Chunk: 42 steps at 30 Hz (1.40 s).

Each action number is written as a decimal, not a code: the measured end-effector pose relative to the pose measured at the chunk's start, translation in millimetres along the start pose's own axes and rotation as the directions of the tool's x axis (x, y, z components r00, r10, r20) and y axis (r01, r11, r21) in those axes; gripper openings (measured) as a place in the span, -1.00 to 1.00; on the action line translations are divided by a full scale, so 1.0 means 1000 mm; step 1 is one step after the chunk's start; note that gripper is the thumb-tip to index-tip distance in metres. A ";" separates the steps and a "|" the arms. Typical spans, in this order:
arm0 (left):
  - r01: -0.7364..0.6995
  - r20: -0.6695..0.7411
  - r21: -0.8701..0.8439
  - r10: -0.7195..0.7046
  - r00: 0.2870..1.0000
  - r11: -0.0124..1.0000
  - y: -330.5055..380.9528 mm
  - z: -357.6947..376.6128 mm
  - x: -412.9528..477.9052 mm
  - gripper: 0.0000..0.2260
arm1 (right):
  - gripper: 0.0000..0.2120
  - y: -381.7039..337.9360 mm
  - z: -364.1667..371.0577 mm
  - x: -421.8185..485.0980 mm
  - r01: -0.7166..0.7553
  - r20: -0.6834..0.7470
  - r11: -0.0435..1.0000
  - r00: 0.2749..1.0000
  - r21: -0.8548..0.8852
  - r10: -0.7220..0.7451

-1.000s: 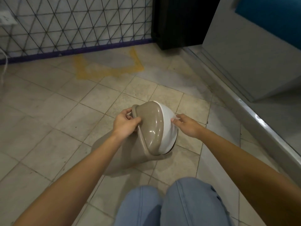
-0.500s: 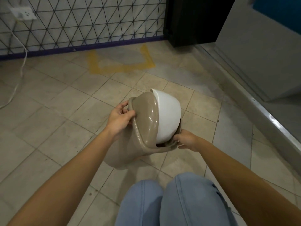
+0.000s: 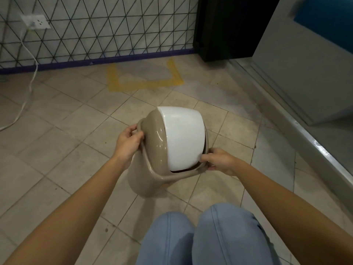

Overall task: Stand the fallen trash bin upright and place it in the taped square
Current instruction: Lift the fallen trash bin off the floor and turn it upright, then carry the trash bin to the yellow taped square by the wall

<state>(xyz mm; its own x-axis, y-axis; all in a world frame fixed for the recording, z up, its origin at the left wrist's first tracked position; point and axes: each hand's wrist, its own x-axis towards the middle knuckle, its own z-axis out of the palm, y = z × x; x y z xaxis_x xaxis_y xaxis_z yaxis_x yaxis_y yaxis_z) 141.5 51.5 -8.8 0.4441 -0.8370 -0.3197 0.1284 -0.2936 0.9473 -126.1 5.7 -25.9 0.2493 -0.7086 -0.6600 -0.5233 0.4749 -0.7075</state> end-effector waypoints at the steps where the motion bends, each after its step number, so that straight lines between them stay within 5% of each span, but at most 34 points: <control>1: 0.005 0.002 0.001 -0.005 1.000 1.000 -0.002 -0.002 0.001 -0.60 | -0.80 -0.003 -0.003 -0.002 0.013 0.001 1.000 1.000 -0.001 -0.013; 10: 0.032 0.044 -0.015 -0.031 0.999 0.999 -0.018 -0.006 -0.002 -0.71 | -0.36 -0.016 -0.015 -0.015 0.042 -0.003 0.999 0.999 -0.029 -0.042; 29: 0.068 -0.007 0.036 -0.067 0.998 0.997 -0.035 -0.029 -0.001 -0.61 | -0.06 -0.019 0.008 -0.011 0.131 0.060 0.978 0.991 -0.162 -0.123; 35: -0.164 -0.067 0.431 0.213 0.975 0.887 -0.041 -0.031 -0.013 -0.61 | 0.16 -0.021 0.016 -0.016 0.359 0.015 0.765 0.909 -0.535 -0.416; 39: -0.323 -0.035 0.325 0.352 0.935 0.889 -0.041 -0.035 -0.035 -0.56 | 0.23 -0.024 0.022 -0.019 0.439 0.003 0.703 0.849 -0.559 -0.528; 42: -0.436 0.156 0.383 0.408 0.900 0.815 -0.044 -0.043 -0.050 -0.29 | 0.30 -0.024 0.024 -0.020 0.466 0.009 0.684 0.830 -0.561 -0.558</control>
<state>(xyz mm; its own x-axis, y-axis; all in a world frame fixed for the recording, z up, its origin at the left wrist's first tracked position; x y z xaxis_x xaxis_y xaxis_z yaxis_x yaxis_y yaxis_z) 151.7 126.1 -34.0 0.3137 -0.9447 0.0954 -0.4281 -0.0510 0.9023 -98.7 20.6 -1.9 0.5060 -0.8484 -0.1556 -0.6991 -0.2977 -0.6501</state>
